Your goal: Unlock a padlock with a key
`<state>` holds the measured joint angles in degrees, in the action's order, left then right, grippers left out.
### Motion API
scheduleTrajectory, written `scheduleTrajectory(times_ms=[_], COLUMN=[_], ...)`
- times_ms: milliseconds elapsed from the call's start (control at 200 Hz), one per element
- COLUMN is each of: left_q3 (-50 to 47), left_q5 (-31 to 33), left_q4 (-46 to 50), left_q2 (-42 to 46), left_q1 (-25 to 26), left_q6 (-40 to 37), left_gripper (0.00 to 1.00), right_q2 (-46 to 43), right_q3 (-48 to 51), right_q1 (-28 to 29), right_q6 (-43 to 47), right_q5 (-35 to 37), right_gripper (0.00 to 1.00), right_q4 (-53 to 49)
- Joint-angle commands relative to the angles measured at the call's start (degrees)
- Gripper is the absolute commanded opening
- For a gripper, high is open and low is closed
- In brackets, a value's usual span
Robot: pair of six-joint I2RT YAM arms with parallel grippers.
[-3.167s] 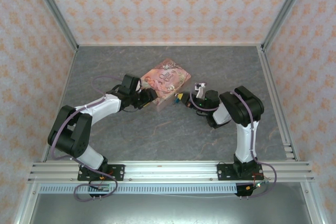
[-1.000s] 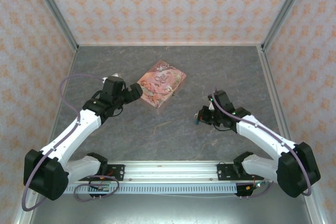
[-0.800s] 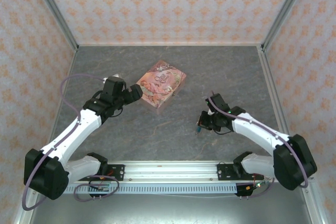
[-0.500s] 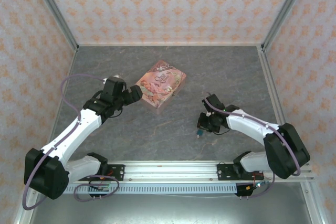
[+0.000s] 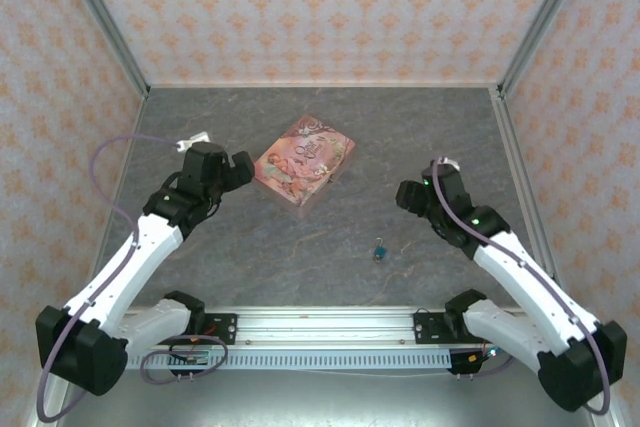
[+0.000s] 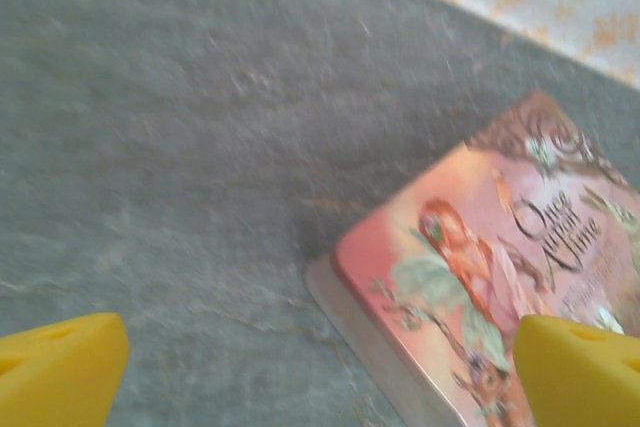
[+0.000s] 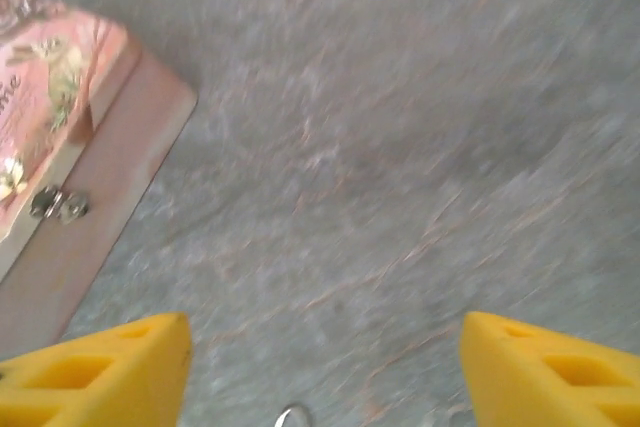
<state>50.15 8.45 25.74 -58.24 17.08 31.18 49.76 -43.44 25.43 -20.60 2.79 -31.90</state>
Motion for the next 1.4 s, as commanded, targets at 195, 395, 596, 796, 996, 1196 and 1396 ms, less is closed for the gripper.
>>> scheduleTrajectory(times_ms=[195, 395, 596, 796, 996, 1196, 1396], left_q3=[-12.2, -12.2, -17.2, -19.8, -22.6, -26.5, -29.3], left_q5=[24.1, 24.5, 23.1, 19.9, 17.7, 15.0, 8.5], left_q4=[-22.2, -25.4, -36.3, -43.4, -50.7, -60.8, -72.4], left_q2=[7.4, -0.4, -5.6, -9.7, -12.4, -15.9, -23.6], left_q1=[-1.6, -2.7, -3.5, -3.8, -4.2, -5.4, -8.2], left_q6=[-13.5, -19.1, -20.9, -25.4, -29.4, -34.0, -34.8], left_gripper=[1.0, 1.0, 1.0, 1.0, 1.0, 1.0, 0.98], right_q2=[-11.6, -7.3, 6.2, 22.7, 35.7, 37.2, 37.5], right_q3=[13.8, 22.0, 28.8, 29.6, 26.9, 19.6, 19.6], right_q1=[-3.7, -10.2, -18.8, -23.0, -25.4, -26.0, -26.1], right_q6=[19.2, 23.8, 22.6, 22.9, 23.2, 23.9, 23.1], right_q5=[17.5, 16.9, 7.2, -0.3, -6.5, -9.8, -7.8], right_gripper=[0.99, 0.99, 0.99, 0.99, 0.99, 0.99, 0.99], right_q4=[18.0, 34.7, 59.8, 81.5, 88.7, 76.3, 76.8])
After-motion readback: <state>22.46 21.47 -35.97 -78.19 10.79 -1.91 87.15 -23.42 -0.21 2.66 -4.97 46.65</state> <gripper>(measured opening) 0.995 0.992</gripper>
